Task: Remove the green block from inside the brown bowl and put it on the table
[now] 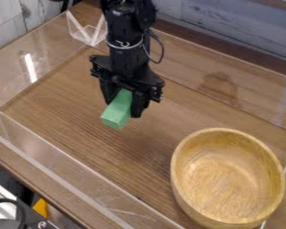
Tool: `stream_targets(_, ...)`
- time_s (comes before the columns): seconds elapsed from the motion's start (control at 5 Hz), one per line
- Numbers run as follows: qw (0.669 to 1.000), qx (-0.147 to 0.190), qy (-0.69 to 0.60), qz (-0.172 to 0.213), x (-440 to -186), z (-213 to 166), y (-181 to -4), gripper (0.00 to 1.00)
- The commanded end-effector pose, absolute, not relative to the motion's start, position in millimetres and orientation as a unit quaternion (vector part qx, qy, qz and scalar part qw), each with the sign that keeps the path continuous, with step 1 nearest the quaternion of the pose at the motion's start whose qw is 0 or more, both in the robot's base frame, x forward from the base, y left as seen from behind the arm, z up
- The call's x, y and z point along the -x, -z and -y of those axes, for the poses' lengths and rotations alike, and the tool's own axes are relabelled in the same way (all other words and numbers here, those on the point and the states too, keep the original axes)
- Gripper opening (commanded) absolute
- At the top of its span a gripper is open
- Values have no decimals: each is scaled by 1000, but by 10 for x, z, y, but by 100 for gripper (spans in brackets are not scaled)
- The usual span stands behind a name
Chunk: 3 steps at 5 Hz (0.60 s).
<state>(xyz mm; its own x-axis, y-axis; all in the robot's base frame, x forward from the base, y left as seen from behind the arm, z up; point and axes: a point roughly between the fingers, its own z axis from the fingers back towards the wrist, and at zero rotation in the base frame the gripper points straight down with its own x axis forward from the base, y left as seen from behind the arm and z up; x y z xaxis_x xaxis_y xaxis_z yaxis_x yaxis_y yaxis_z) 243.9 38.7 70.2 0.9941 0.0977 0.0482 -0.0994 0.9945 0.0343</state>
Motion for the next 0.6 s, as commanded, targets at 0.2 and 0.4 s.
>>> stream_targets(0.2,995,-23,-92,42,-2571,-271,-730,0)
stream_targets(0.4,995,-23,-88,41,-2570,-365,-616,0)
